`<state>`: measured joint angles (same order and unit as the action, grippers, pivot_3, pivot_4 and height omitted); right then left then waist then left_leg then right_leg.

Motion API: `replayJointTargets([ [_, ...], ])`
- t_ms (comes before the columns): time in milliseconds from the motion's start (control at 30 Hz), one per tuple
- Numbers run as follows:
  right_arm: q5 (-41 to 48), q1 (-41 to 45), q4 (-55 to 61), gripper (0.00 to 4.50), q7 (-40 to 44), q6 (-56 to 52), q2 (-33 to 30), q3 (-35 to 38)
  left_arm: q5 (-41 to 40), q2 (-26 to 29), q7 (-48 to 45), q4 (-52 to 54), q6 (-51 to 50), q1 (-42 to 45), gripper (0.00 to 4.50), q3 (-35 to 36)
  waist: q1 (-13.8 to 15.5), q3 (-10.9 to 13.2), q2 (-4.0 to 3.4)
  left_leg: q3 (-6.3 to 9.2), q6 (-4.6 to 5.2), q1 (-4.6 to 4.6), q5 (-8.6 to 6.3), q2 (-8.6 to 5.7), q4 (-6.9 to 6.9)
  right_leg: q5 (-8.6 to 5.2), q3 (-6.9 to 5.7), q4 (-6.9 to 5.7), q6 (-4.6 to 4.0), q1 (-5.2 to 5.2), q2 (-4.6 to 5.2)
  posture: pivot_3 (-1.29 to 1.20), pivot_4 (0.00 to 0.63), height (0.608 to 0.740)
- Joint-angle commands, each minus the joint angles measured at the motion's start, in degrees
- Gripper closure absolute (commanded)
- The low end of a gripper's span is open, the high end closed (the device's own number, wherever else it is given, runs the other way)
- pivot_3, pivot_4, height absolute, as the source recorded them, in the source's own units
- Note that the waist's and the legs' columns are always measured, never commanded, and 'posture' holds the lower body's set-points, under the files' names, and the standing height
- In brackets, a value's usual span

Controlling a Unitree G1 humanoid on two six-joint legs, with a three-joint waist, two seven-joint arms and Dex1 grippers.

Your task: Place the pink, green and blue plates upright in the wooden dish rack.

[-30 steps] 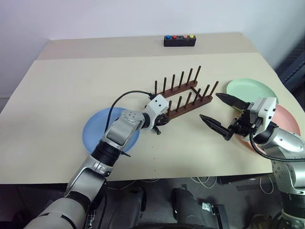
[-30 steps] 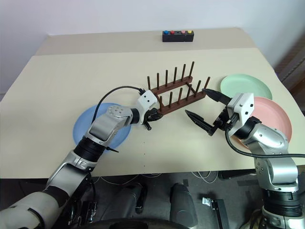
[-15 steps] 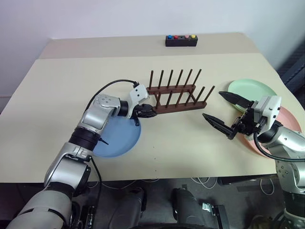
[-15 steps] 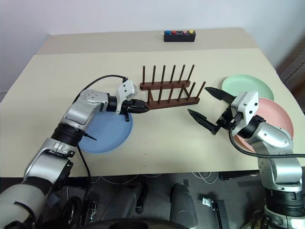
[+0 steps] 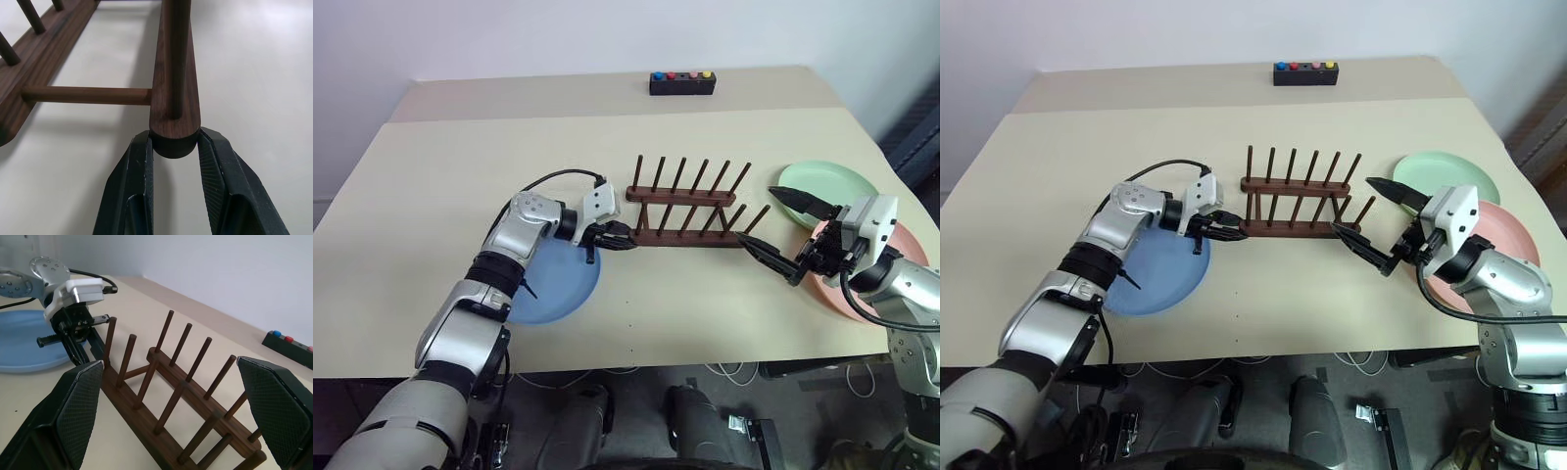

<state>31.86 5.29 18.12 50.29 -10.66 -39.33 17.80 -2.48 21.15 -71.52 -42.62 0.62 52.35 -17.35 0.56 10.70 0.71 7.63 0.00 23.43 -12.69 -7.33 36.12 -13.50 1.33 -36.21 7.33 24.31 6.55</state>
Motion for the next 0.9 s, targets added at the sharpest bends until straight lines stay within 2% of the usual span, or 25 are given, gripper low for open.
replayJointTargets([
  [33,0.9,0.0,2.1,0.0,-0.5,0.0,-0.6,1.8,1.1,-0.4,-0.2,-0.8,1.7,1.7,3.82,0.3,0.0,0.0,0.0,0.0,0.0,0.0,0.0,0.0,0.0,0.0,0.0,0.0,0.0,0.0,0.0,0.0,0.15,0.74],
  [300,0.9,0.4,3.2,0.0,-1.6,-1.1,-0.6,1.3,2.3,-1.7,0.4,-2.7,0.4,2.3,3.82,0.7,0.0,0.0,0.0,0.0,0.02,0.0,-0.01,-0.01,0.02,0.01,0.0,0.0,0.02,0.0,0.0,0.0,0.15,0.74],
  [367,1.0,0.5,3.4,0.0,-1.7,-1.4,-0.6,1.4,1.9,-1.9,0.2,-2.3,-0.7,2.3,2.73,1.1,0.0,0.0,0.0,0.0,0.02,0.0,-0.01,-0.01,0.02,0.01,0.0,0.0,0.02,0.0,0.0,0.0,0.15,0.74],
  [400,1.0,0.5,3.5,0.0,-1.7,-1.5,-0.6,1.4,1.8,-1.9,0.3,-2.1,-0.9,2.3,2.38,1.2,0.0,0.0,0.0,0.0,0.03,0.0,-0.01,-0.01,0.02,0.01,0.0,0.0,0.02,0.0,0.0,0.0,0.15,0.74],
  [533,1.0,0.8,3.6,0.0,-2.0,-1.7,-0.6,1.2,0.2,-2.6,-0.6,-0.8,-4.6,2.2,0.21,2.1,0.0,0.0,0.0,0.0,0.03,0.0,-0.01,-0.01,0.02,0.01,0.0,-0.01,0.02,0.0,0.0,0.0,0.15,0.74],
  [567,1.0,0.9,3.6,0.0,-2.0,-1.8,-0.7,1.2,-0.1,-2.6,-0.7,-0.2,-4.9,2.1,0.03,2.3,0.0,0.0,0.0,0.0,0.03,0.0,-0.01,-0.01,0.02,0.01,0.0,-0.01,0.03,0.0,-0.01,0.0,0.15,0.74],
  [767,0.8,0.8,3.3,0.0,-1.7,-2.1,-1.0,1.3,-3.9,-0.2,-4.4,4.7,-12.2,3.1,0.03,5.3,-0.4,0.0,0.0,0.0,0.03,0.0,-0.01,0.0,0.01,0.01,0.0,-0.02,0.03,0.0,-0.02,0.0,0.15,0.74],
  [900,-2.8,0.4,0.5,0.0,-1.4,-1.3,-2.2,0.2,-4.9,3.2,-5.6,8.0,-14.7,3.8,0.03,7.1,-0.6,0.0,0.0,0.01,0.03,0.0,-0.01,0.01,0.01,0.01,0.0,-0.04,0.03,0.01,-0.03,0.0,0.15,0.74],
])
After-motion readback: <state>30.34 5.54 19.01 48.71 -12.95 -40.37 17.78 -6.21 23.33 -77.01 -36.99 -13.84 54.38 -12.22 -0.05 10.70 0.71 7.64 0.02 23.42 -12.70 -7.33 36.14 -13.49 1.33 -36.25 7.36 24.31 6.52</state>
